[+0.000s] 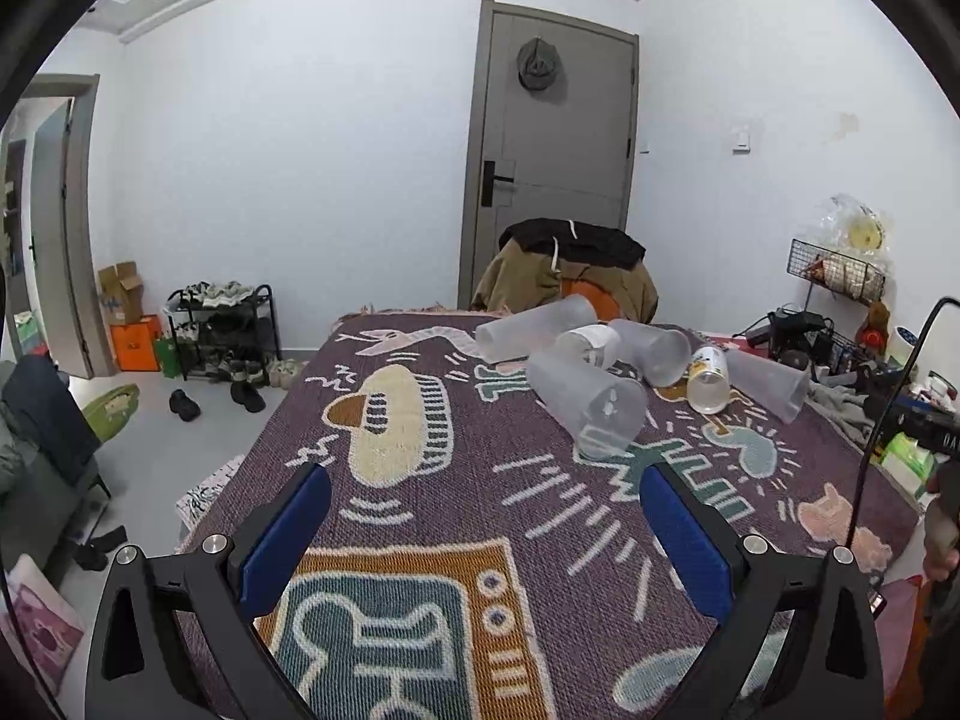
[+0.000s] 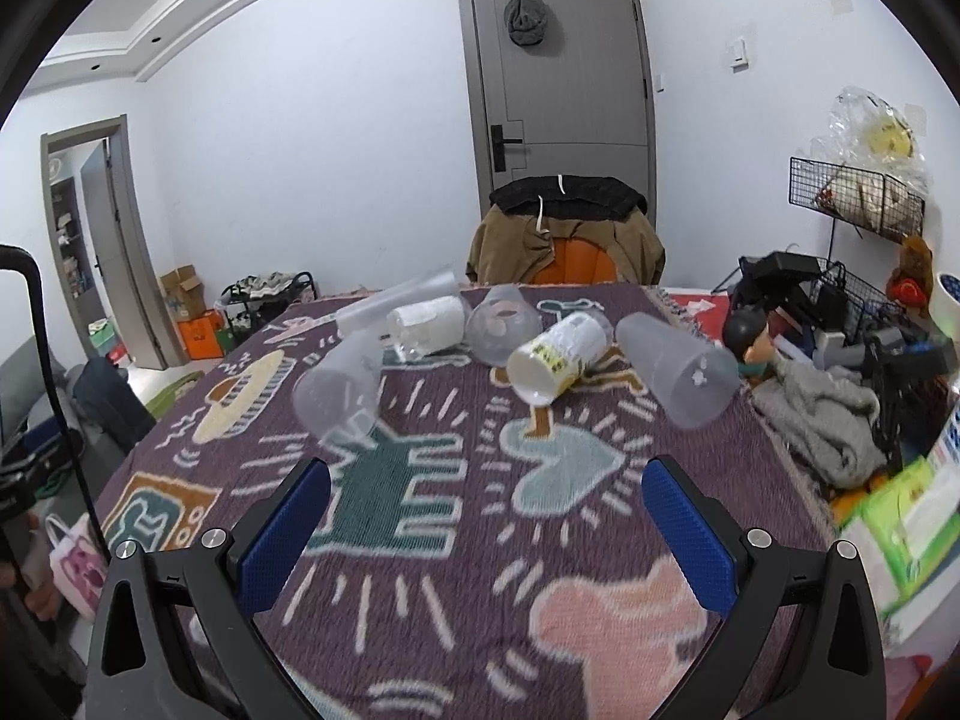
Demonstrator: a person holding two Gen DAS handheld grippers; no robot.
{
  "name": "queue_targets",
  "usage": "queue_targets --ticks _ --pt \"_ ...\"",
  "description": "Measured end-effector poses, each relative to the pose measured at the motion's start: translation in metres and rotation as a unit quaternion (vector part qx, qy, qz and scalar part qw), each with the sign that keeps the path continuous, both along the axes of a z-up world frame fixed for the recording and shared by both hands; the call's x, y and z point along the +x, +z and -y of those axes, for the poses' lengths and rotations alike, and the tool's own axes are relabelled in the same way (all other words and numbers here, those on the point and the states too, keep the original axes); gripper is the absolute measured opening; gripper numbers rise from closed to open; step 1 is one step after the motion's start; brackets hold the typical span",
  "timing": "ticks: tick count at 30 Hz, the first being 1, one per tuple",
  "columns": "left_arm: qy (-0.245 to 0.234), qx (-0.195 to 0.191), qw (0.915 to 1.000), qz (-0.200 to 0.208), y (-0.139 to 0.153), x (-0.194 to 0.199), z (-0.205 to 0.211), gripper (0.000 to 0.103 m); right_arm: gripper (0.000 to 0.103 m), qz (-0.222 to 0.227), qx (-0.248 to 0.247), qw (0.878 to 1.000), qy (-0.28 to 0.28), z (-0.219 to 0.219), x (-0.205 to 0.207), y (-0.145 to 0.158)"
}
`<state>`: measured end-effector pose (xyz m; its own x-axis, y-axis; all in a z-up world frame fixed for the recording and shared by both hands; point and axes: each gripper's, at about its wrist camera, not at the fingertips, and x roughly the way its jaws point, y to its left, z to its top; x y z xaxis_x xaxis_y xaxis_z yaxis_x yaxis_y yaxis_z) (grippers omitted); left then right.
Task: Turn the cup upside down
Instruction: 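Move the right gripper to the lying labelled bottle and close on it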
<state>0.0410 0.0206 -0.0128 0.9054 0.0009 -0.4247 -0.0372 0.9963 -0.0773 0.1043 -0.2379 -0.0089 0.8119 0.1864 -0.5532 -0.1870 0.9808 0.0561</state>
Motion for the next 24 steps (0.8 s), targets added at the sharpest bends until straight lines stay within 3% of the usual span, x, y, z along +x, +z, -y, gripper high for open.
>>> queue_targets --ticks 2,8,11,15,24 --pt "0.003 0.001 1.0000 -0.002 0.001 0.008 -0.002 0.103 0.103 0.024 -0.014 1.000 -0.002 -0.001 0.011 0.008" --pt "0.017 -0.002 0.9998 -0.014 0.001 0.036 -0.014 0.103 0.103 0.027 -0.003 1.000 -0.003 -0.002 0.049 0.020" --pt "0.021 -0.005 0.9995 -0.022 -0.002 0.051 -0.017 0.103 0.102 0.007 0.018 1.000 -0.007 0.000 0.075 0.018" --pt "0.025 -0.009 0.9990 -0.035 -0.006 0.071 -0.022 0.103 0.092 -0.041 0.057 0.997 -0.019 0.008 0.116 0.005" --pt "0.034 -0.009 0.9973 -0.064 -0.016 0.115 -0.036 0.103 0.087 -0.103 0.113 0.987 -0.043 0.025 0.186 -0.023"
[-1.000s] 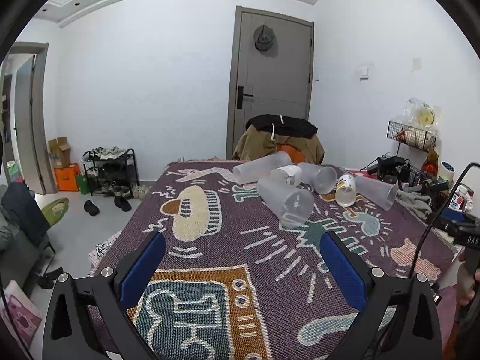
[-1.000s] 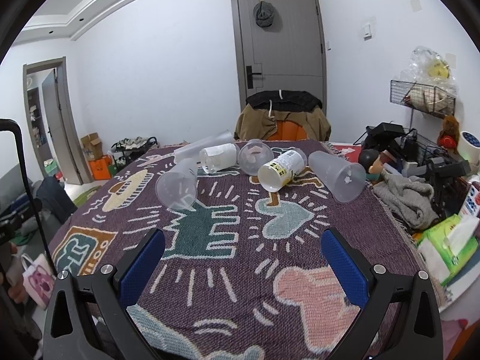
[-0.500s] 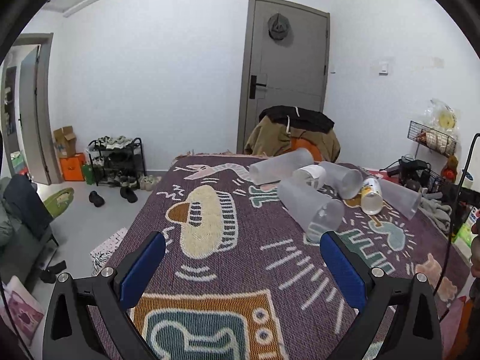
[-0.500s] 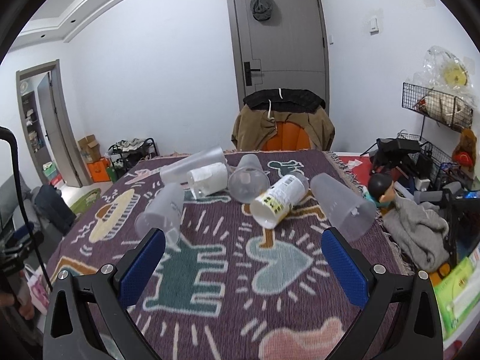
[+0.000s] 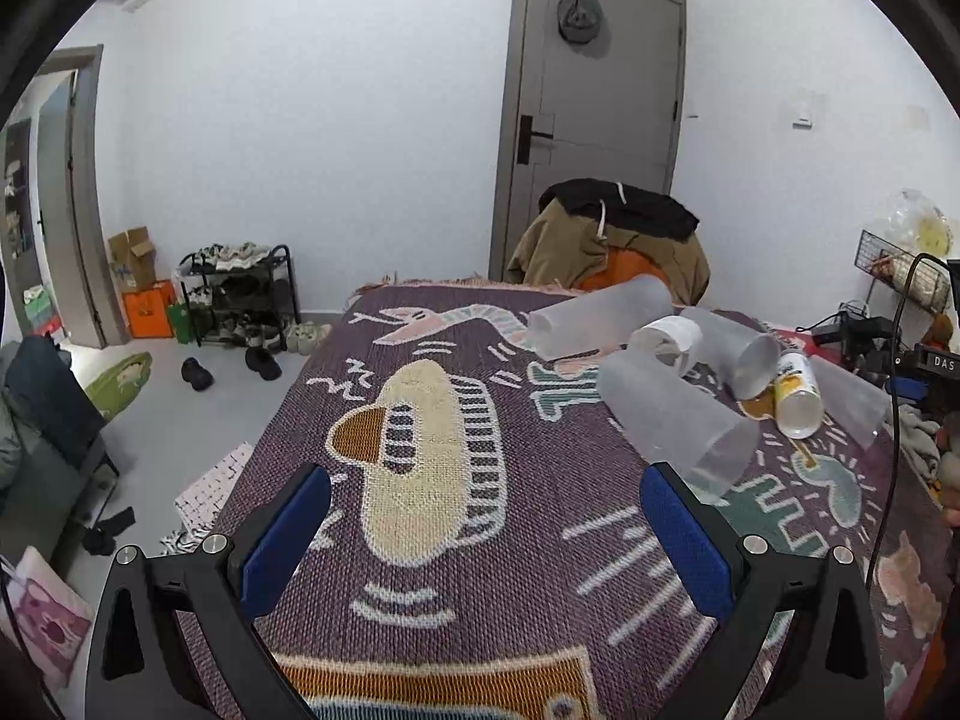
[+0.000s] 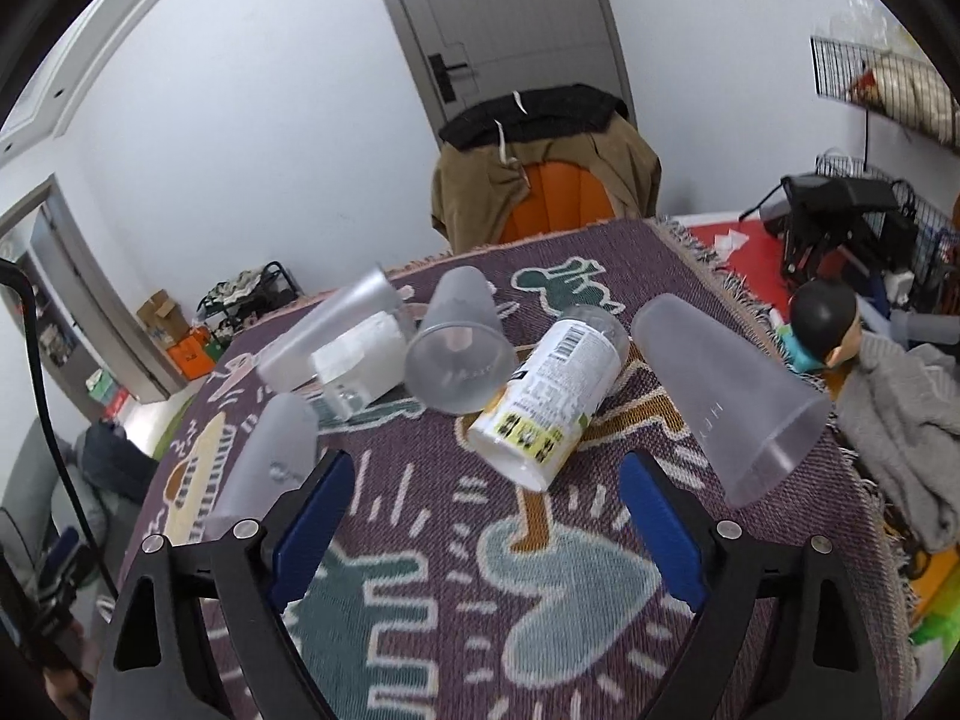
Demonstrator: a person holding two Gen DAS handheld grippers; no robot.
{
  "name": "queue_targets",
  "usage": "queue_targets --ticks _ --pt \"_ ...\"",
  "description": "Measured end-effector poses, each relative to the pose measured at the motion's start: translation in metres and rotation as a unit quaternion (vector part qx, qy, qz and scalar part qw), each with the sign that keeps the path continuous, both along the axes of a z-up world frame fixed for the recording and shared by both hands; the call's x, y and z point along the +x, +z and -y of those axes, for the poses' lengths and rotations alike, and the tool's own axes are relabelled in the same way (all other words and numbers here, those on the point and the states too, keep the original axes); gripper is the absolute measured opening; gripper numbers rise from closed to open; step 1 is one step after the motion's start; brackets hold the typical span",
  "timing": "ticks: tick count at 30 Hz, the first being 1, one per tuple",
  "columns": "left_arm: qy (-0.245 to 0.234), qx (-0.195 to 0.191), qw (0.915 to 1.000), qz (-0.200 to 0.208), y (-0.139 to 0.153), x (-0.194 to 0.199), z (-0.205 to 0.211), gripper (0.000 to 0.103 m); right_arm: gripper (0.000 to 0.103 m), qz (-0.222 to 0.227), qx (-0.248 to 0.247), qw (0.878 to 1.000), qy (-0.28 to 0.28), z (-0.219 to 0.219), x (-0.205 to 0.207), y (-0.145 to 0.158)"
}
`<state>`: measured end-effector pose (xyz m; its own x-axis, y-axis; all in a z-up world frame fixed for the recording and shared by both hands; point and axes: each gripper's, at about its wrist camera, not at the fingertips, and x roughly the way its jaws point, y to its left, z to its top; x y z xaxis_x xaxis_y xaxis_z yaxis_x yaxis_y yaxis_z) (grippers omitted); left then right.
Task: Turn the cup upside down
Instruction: 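Move the right gripper to the lying labelled bottle and close on it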
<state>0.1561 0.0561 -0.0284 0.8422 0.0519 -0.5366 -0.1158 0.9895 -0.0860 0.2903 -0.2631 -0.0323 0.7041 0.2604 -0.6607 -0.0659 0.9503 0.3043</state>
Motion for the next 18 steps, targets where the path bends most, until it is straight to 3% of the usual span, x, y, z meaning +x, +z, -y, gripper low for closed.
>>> queue_targets --ticks 8,18 --pt "0.015 -0.010 0.9994 -0.029 -0.008 0.036 -0.007 0.103 0.079 -0.058 0.028 0.998 -0.015 0.009 0.056 -0.028" --pt "0.015 -0.021 0.9984 -0.051 -0.018 0.060 -0.005 0.103 0.079 -0.124 0.048 0.990 -0.035 0.013 0.108 -0.062"
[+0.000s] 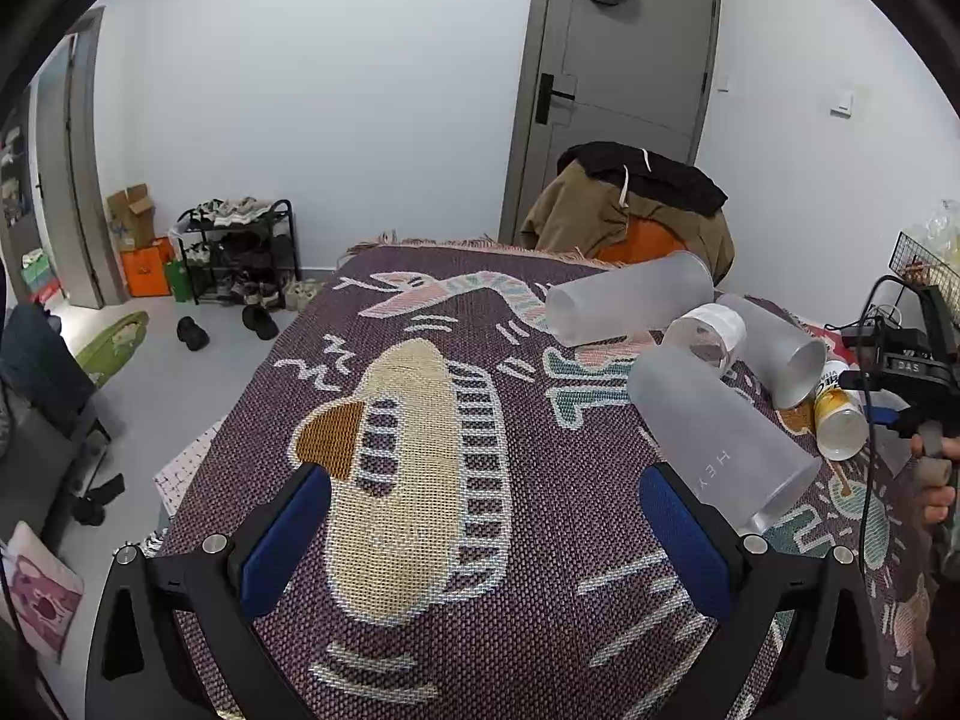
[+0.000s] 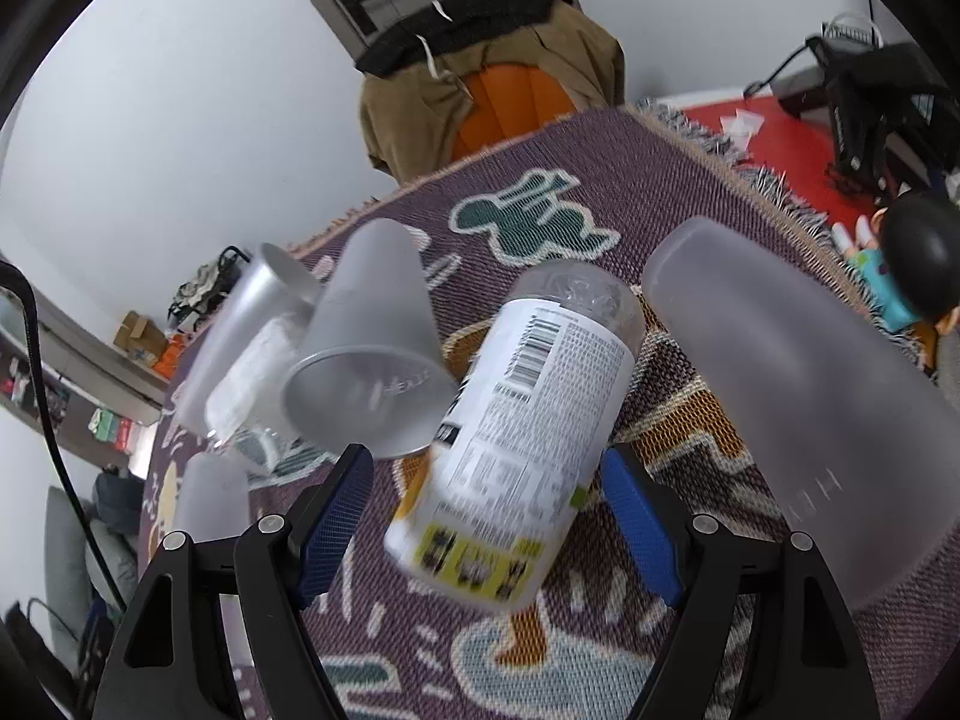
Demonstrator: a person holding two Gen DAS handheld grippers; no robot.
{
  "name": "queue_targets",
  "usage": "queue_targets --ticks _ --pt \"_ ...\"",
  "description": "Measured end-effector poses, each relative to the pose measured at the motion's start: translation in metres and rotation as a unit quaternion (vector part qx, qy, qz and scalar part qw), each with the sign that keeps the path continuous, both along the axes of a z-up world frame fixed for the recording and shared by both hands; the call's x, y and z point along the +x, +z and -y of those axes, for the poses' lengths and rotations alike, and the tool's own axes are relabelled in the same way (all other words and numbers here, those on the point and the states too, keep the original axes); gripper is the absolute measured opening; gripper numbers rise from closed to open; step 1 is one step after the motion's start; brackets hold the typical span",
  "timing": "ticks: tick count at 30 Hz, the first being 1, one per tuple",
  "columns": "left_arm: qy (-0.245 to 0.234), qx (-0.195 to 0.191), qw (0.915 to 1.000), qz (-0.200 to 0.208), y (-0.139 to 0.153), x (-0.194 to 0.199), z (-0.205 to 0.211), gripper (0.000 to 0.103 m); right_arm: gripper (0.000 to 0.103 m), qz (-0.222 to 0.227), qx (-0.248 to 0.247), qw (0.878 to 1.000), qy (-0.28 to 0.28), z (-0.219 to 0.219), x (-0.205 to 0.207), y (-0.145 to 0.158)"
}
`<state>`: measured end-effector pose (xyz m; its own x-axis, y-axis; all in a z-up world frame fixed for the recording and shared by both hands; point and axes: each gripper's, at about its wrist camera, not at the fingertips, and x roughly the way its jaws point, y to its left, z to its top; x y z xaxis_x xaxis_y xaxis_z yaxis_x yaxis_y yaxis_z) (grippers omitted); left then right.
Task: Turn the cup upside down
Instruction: 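Move the right gripper to the lying labelled bottle and close on it, then lift the bottle with the right gripper and rotate it toward the left gripper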
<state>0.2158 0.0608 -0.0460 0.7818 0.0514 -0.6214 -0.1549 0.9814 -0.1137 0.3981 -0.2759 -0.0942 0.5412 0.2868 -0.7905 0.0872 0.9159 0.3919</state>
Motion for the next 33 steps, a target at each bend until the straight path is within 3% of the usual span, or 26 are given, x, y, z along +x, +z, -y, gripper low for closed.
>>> queue_targets --ticks 2,3,18,26,33 --pt "-0.001 0.000 1.0000 -0.003 -0.002 0.001 0.002 0.103 0.079 -0.012 0.001 1.000 -0.002 0.000 0.006 -0.006" --pt "-0.001 0.000 1.0000 -0.005 -0.002 0.003 0.002 0.103 0.073 -0.019 -0.002 1.000 -0.002 0.000 0.008 -0.009" --pt "0.005 -0.008 1.0000 0.004 0.002 -0.008 0.000 0.103 0.062 0.010 0.020 1.000 0.001 0.010 -0.031 0.014" --pt "0.003 -0.005 0.9998 0.018 0.010 -0.031 0.002 0.103 0.062 -0.013 0.010 0.999 0.034 -0.001 -0.068 0.005" --pt "0.004 -0.005 0.9995 0.031 0.015 -0.050 0.001 0.103 0.062 -0.018 0.032 0.997 0.062 -0.013 -0.103 0.007"
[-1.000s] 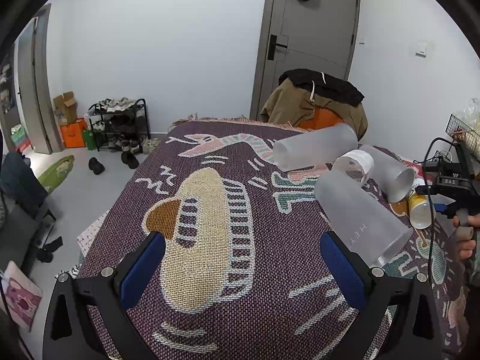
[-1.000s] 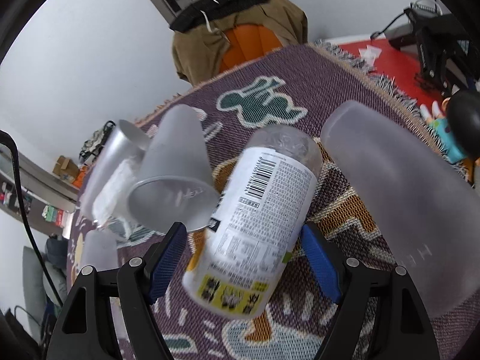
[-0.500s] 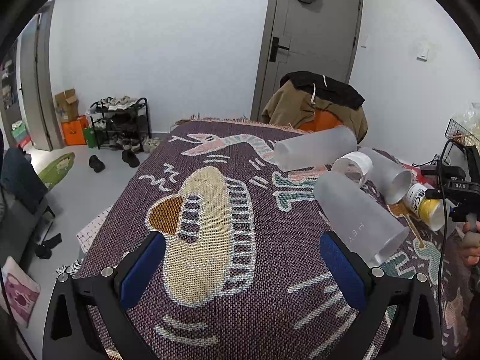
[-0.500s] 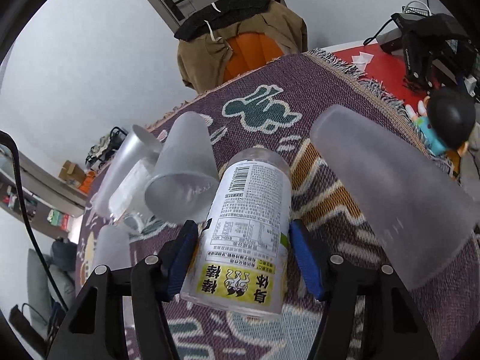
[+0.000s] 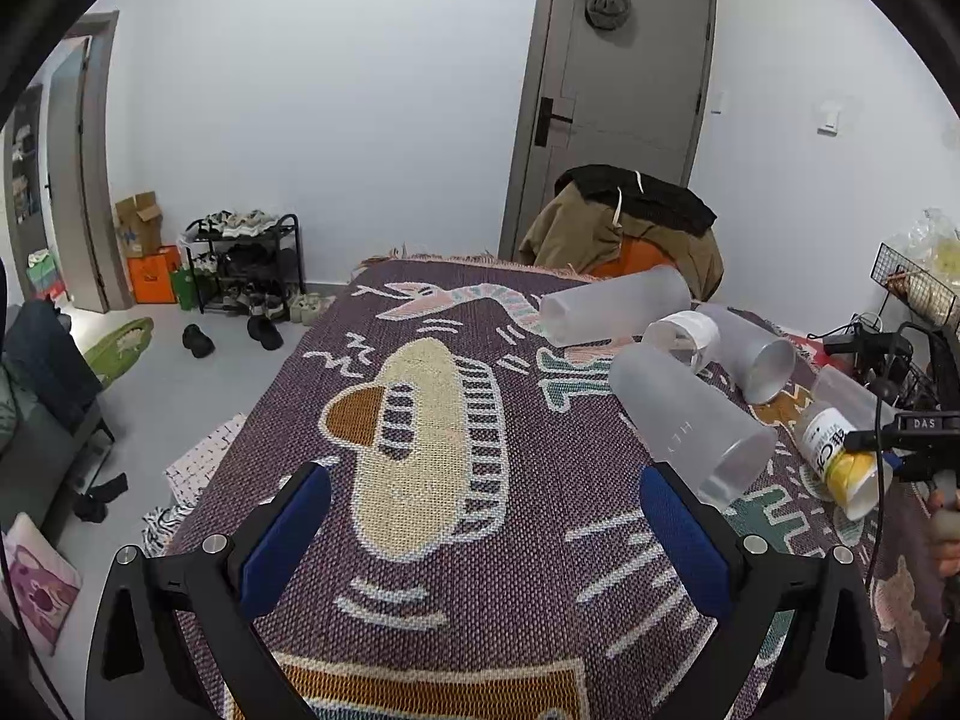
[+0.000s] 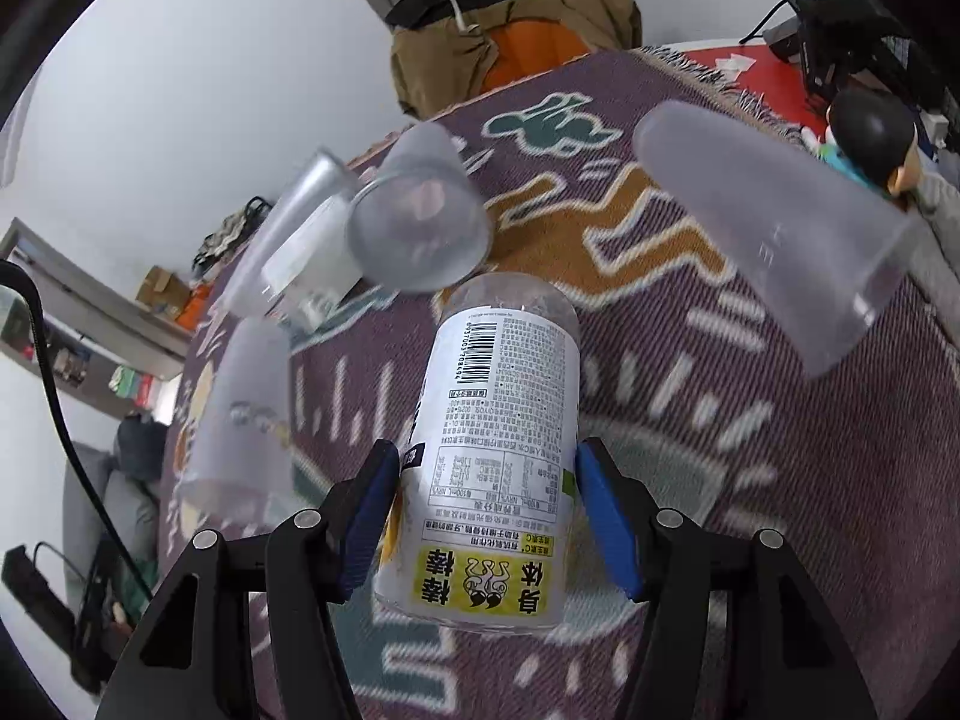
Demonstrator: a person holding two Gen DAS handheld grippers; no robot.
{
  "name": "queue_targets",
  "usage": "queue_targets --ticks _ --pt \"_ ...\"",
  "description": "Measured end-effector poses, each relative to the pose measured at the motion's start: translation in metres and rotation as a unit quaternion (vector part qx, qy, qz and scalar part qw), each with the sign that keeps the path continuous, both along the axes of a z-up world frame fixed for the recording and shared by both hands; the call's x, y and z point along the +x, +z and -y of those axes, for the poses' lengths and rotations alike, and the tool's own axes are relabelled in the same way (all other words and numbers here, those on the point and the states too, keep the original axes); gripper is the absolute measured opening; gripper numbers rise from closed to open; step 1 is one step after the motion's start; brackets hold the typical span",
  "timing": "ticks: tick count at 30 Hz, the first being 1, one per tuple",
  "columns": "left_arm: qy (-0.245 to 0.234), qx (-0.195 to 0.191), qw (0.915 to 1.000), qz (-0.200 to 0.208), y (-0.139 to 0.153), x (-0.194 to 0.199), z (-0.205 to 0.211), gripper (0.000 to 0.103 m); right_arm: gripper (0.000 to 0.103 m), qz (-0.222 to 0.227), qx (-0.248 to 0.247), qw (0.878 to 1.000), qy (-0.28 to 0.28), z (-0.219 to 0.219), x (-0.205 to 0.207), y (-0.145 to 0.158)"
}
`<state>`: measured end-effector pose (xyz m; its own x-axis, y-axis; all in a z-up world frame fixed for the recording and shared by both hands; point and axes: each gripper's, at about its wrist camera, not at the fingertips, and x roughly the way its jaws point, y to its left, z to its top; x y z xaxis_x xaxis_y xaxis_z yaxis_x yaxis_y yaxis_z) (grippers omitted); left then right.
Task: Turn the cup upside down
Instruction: 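Lift the bottle with the right gripper and rotate it toward the left gripper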
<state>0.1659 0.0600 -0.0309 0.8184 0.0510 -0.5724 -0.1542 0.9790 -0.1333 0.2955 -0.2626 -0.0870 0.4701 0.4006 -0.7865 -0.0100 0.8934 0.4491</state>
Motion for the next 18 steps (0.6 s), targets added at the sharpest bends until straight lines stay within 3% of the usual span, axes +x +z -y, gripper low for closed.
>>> queue_targets --ticks 18 --pt "0.005 -0.008 1.0000 -0.004 -0.007 -0.039 -0.011 0.103 0.062 0.001 0.075 0.993 0.088 -0.082 -0.093 0.001"
